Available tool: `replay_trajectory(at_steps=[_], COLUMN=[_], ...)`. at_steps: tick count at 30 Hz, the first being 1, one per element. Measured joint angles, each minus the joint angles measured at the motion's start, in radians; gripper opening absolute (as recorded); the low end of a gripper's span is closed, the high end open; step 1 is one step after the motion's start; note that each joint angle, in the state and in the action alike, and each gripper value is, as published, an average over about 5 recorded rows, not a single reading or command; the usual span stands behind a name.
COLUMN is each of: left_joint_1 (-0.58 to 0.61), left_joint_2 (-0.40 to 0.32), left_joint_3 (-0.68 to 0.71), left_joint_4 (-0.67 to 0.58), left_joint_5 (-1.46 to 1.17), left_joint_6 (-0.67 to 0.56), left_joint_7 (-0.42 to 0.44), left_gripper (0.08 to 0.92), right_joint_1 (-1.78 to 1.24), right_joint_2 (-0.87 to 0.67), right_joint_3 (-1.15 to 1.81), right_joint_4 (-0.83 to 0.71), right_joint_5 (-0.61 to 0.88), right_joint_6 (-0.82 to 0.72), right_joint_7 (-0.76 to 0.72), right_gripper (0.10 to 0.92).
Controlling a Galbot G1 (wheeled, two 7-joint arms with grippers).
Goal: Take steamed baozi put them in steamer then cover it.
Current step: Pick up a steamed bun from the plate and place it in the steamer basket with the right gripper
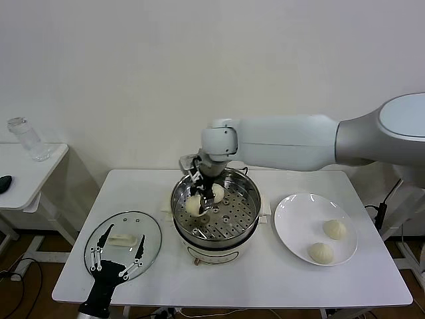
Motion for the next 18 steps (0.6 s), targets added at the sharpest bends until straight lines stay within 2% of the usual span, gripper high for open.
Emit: replay_trajectory(at_steps=[7, 13, 18], left_joint_1=[0.000, 0.001, 0.003], left_joint_2=[0.000, -0.001, -0.003], left_joint_3=[-0.003, -0.008, -0.012], left_joint_4=[0.002, 0.001, -0.001], left_joint_5=[-0.001, -0.003, -0.003], left_joint_6=[-0.004, -0.005, -0.005], left_joint_7=[0.000, -0.001, -0.002], left_gripper=[0.823, 0.823, 0.823], right_joint_1=[-0.016, -0.022, -0.015], right_joint_2=[0.028, 0.027, 0.000], right_joint_3=[-0.011, -0.008, 0.009], right_joint_4=[-0.005, 0.001, 0.023], right_joint_5=[-0.008, -0.016, -0.031], right_joint_6=[-0.014, -0.019, -0.017], right_joint_7=[0.024, 0.034, 0.032], right_gripper=[0.665, 0.784, 0.821])
